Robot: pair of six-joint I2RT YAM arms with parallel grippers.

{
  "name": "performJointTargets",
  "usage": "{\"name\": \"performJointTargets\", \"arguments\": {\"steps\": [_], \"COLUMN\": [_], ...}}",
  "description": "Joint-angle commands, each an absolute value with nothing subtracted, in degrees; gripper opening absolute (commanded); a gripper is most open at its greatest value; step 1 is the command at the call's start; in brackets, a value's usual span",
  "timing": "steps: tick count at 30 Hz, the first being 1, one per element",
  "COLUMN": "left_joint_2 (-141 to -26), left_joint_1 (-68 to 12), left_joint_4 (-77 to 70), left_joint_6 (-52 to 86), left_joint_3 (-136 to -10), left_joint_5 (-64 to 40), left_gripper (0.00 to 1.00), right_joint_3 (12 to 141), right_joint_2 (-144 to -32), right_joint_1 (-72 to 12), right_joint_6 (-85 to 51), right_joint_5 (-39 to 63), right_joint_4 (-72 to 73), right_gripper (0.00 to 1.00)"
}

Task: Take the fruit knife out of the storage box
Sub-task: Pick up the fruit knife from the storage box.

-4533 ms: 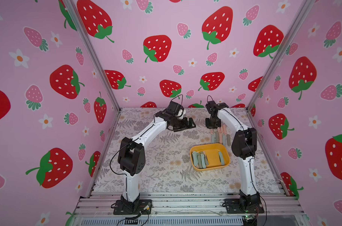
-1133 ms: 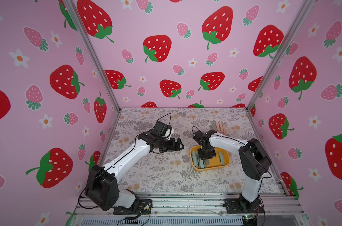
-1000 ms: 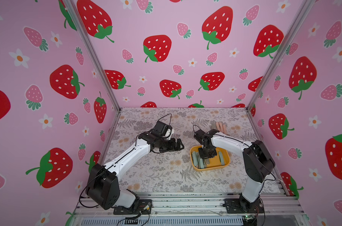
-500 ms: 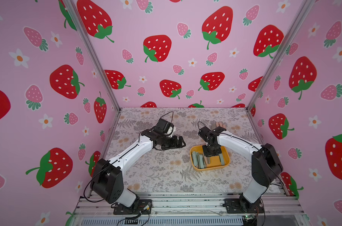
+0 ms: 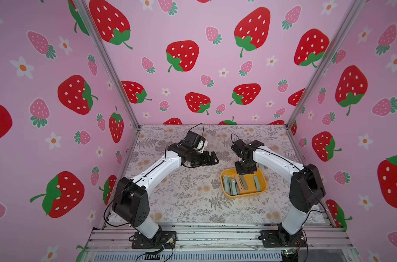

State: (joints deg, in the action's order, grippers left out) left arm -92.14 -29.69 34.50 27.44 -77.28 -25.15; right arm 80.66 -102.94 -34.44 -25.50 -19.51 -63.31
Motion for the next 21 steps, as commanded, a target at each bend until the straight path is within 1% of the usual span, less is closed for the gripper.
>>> {"name": "performJointTargets", "arguments": {"steps": [1, 3, 12, 21], "left_joint_2": [-91.94, -91.6, -91.18, -91.3], "left_joint_1": [-29.95, -29.97, -29.97, -30.3], "left_joint_4": [34.72, 34.63, 34.52, 33.99], "left_joint_6": [27.14, 27.16, 27.83, 28.56], "left_joint_3": [-77.93, -77.29, -76.2, -75.54], "left_joint_5": [-26.39, -26.28, -26.07, -25.77], "left_gripper": [0.99, 0.99, 0.99, 0.99], "right_joint_3": [77.36, 76.23, 72.05, 67.13], "right_joint_2": [-105.01, -105.7, -109.04, -111.8], "right_joint_1": [-34.11, -34.01, -32.42, -28.35], "right_joint_6": [-24.79, -24.61, -25.13, -24.55], "right_joint_5": [-17.09, -15.78, -14.34, -8.82], "right_joint_4": [-62.5, -61.37, -56.81, -50.97], "right_gripper": [0.26, 0.29, 0.28, 0.31]}}
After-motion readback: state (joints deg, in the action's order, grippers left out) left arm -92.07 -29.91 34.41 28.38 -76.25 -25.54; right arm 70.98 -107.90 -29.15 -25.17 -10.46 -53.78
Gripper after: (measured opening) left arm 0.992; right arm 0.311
